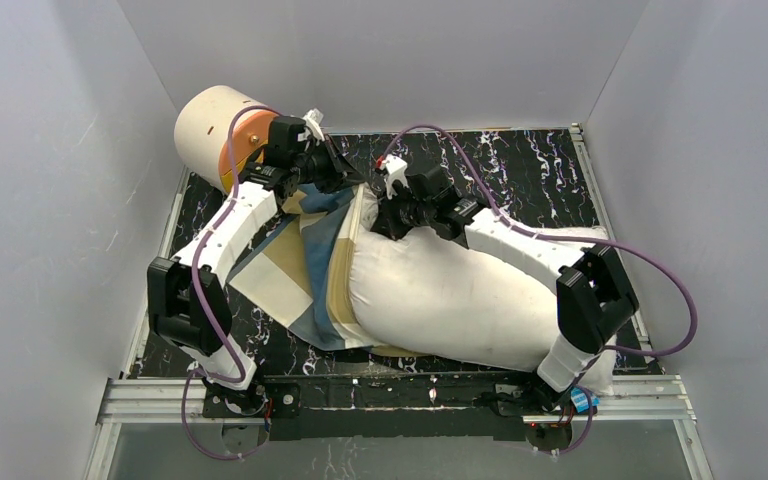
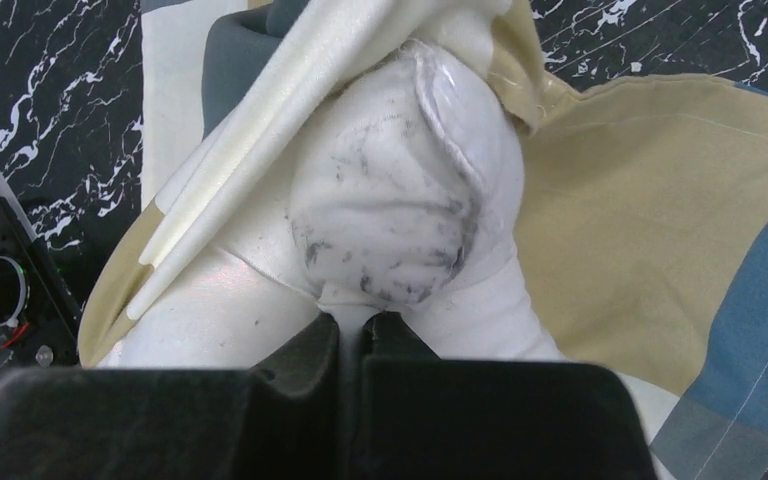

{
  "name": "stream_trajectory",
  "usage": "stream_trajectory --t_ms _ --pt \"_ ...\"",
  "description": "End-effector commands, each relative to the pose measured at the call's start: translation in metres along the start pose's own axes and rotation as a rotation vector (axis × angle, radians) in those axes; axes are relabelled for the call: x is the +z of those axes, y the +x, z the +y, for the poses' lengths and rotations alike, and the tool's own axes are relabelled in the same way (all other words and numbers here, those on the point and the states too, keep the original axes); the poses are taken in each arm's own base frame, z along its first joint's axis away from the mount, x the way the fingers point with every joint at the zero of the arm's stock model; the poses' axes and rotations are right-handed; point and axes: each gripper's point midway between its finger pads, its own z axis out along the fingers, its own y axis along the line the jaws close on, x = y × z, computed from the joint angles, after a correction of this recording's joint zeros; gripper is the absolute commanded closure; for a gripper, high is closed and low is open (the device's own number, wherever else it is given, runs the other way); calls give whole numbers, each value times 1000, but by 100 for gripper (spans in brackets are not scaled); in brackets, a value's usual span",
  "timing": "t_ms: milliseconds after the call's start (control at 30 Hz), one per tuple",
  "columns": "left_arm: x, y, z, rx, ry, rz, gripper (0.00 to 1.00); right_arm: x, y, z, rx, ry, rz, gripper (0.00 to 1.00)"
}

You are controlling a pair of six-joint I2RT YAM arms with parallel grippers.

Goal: Put the pillow into the pillowcase
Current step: Stuff the pillow into the pillowcase.

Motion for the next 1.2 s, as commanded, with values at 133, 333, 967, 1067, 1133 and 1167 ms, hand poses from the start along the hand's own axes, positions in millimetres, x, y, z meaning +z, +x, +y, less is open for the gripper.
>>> stream_trajectory --t_ms 133,333,967,1067,1133,1167 --pt "-39 -20 -31 270 92 -122 80 -7 35 44 68 -140 13 99" --pt "-77 -17 19 307 -247 -143 46 -9 34 47 86 -150 7 99" --pt "-84 80 66 342 -489 164 41 -15 36 43 96 -112 16 99" --pt "-75 90 80 375 -554 203 41 -16 35 44 105 -117 5 99" --pt "-70 90 86 400 -596 200 41 -17 34 47 118 -131 5 99" --pt "-69 86 87 414 -610 191 44 -18 34 49 122 -139 8 99"
